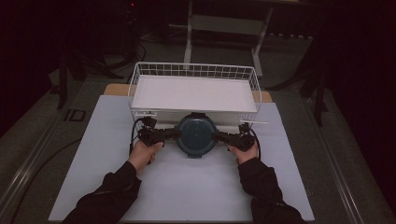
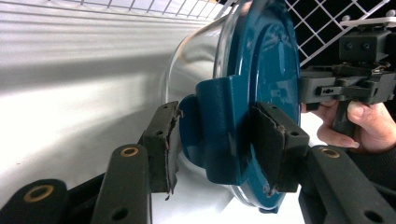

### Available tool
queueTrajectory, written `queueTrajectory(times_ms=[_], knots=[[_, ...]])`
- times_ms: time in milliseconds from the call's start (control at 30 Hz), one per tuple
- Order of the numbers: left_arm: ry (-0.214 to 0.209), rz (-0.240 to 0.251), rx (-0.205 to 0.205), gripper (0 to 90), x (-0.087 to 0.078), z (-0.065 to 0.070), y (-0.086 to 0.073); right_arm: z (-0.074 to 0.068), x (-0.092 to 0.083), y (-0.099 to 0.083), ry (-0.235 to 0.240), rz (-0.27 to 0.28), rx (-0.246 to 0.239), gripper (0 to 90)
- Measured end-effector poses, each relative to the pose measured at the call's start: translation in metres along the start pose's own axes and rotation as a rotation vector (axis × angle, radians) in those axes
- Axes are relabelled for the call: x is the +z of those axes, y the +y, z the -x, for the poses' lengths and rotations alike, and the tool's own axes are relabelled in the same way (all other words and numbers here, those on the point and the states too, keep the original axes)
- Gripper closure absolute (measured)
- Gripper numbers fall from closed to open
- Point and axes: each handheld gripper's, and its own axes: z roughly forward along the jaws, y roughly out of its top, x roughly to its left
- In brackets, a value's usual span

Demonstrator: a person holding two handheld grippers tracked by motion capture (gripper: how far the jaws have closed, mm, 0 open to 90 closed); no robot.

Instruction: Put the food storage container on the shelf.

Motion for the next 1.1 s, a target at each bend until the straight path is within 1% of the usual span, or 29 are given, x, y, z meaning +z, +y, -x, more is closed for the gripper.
queueTrajectory(times_ms=[33,67,100,167,200,233,267,300,333,400,433,467,500,533,567,633,667,700,733,767,800,833,900,933,967,1000,1033,1067,1100], knots=[[0.029,0.005,0.025,50.2,0.001,0.002,0.0,-0.002,0.0,0.001,-0.014,-0.001,-0.009,51.3],[0.043,0.006,0.03,49.2,0.001,0.003,0.001,-0.005,0.001,0.003,-0.051,0.0,-0.033,51.5],[0.053,0.017,0.027,49.1,0.001,0.003,0.002,-0.007,0.001,0.005,-0.064,0.0,-0.039,53.1],[0.065,0.018,0.009,50.7,0.002,0.005,0.005,-0.009,0.002,0.007,-0.092,0.011,-0.058,50.8],[0.074,0.021,0.031,50.6,0.002,0.004,0.005,-0.011,0.003,0.008,-0.105,0.015,-0.074,50.5],[0.073,0.03,0.021,50.5,0.003,0.007,0.005,-0.012,0.003,0.008,-0.112,0.017,-0.082,50.2],[0.099,0.035,0.027,50.6,0.002,0.006,0.005,-0.013,0.004,0.009,-0.125,0.025,-0.095,49.5],[0.101,0.04,0.037,50.6,0.003,0.005,0.005,-0.014,0.004,0.009,-0.137,0.029,-0.098,49.5],[0.111,0.045,0.034,50.6,0.003,0.005,0.005,-0.015,0.004,0.009,-0.148,0.032,-0.093,49.3],[0.109,0.055,0.036,50.2,0.004,0.006,0.005,-0.016,0.005,0.01,-0.174,0.039,-0.096,49.1],[0.093,0.067,0.077,49.4,0.005,0.003,0.005,-0.016,0.006,0.011,-0.181,0.044,-0.1,49.2],[0.101,0.081,0.083,48.7,0.006,0.004,0.004,-0.015,0.007,0.012,-0.19,0.049,-0.103,49.1],[0.125,0.092,0.108,47.8,0.006,0.007,0.003,-0.015,0.007,0.013,-0.197,0.051,-0.098,49.1],[0.134,0.093,0.114,47.8,0.006,0.009,0.003,-0.011,0.009,0.014,-0.207,0.09,-0.181,49.2],[0.128,0.093,0.139,47.8,0.007,0.009,0.003,-0.012,0.01,0.014,-0.215,0.091,-0.176,49.3],[0.138,0.092,0.173,47.8,0.006,0.01,0.004,-0.013,0.01,0.014,-0.226,0.095,-0.168,49.1],[0.143,0.092,0.172,46.9,0.007,0.011,0.004,-0.015,0.01,0.014,-0.235,0.094,-0.154,48.8],[0.141,0.09,0.168,44.8,0.006,0.011,0.004,-0.018,0.01,0.013,-0.247,0.09,-0.143,48.8],[0.127,0.092,0.167,39.3,0.006,0.011,0.004,-0.021,0.009,0.011,-0.264,0.092,-0.136,48.2],[0.104,0.094,0.177,33.6,0.004,0.012,0.003,-0.022,0.009,0.011,-0.263,0.095,-0.131,47.2],[0.101,0.097,0.184,29.7,0.004,0.014,0.002,-0.023,0.007,0.01,-0.256,0.11,-0.141,46.1],[0.092,0.093,0.2,29.1,0.003,0.015,0.003,-0.024,0.006,0.01,-0.259,0.113,-0.135,46.1],[0.069,0.084,0.204,23.1,0.002,0.018,0.002,-0.025,0.002,0.01,-0.249,0.111,-0.124,45.5],[0.069,0.076,0.211,18.8,0.001,0.019,0.002,-0.025,0.001,0.008,-0.262,0.11,-0.137,46.0],[0.06,0.074,0.214,16.0,0.0,0.02,0.001,-0.025,0.0,0.007,-0.265,0.105,-0.146,46.4],[0.055,0.079,0.214,13.3,-0.001,0.021,0.0,-0.026,-0.001,0.005,-0.256,0.098,-0.15,46.3],[0.042,0.084,0.189,12.5,-0.003,0.023,-0.003,-0.028,-0.002,0.003,-0.26,0.092,-0.154,46.3],[0.033,0.079,0.199,8.9,-0.005,0.023,-0.004,-0.031,-0.005,0.0,-0.264,0.088,-0.169,46.8],[0.026,0.072,0.208,5.8,-0.007,0.024,-0.005,-0.033,-0.007,-0.002,-0.258,0.082,-0.166,46.8]])
